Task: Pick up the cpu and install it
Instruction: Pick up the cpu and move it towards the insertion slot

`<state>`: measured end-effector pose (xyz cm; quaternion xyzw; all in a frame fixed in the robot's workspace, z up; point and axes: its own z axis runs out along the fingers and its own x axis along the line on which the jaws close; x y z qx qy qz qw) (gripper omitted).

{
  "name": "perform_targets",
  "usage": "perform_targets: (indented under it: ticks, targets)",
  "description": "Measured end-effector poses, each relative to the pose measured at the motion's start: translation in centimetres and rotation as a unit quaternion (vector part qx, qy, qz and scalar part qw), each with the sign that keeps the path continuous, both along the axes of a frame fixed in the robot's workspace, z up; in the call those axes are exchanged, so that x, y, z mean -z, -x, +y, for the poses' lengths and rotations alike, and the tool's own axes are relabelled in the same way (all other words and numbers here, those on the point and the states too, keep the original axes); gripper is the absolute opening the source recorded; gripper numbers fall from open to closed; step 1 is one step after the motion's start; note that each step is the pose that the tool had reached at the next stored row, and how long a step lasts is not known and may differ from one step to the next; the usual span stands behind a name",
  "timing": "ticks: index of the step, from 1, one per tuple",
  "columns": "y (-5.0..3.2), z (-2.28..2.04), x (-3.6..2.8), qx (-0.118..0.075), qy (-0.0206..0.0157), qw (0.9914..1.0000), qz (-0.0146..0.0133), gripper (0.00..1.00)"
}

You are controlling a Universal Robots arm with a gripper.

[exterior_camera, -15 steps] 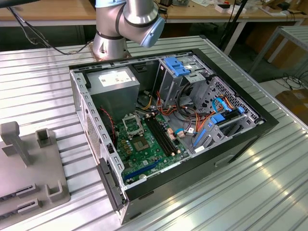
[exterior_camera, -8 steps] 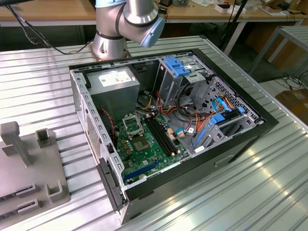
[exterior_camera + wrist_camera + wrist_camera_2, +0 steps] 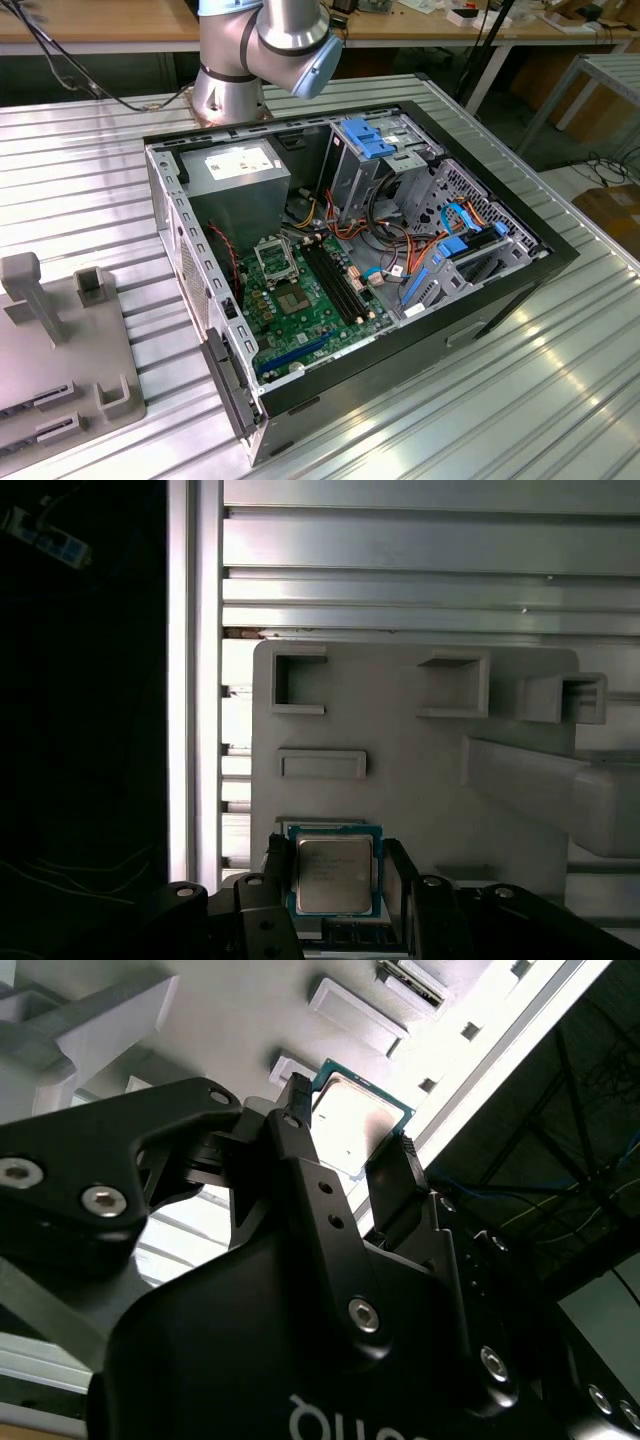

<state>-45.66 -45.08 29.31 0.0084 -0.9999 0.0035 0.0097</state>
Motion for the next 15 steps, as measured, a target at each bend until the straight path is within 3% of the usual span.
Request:
perform_targets:
  ticks: [15]
  targets:
    - [0.00,0.00,-0.12,0.000,-0.0021,1.00000,0.0001,0.47]
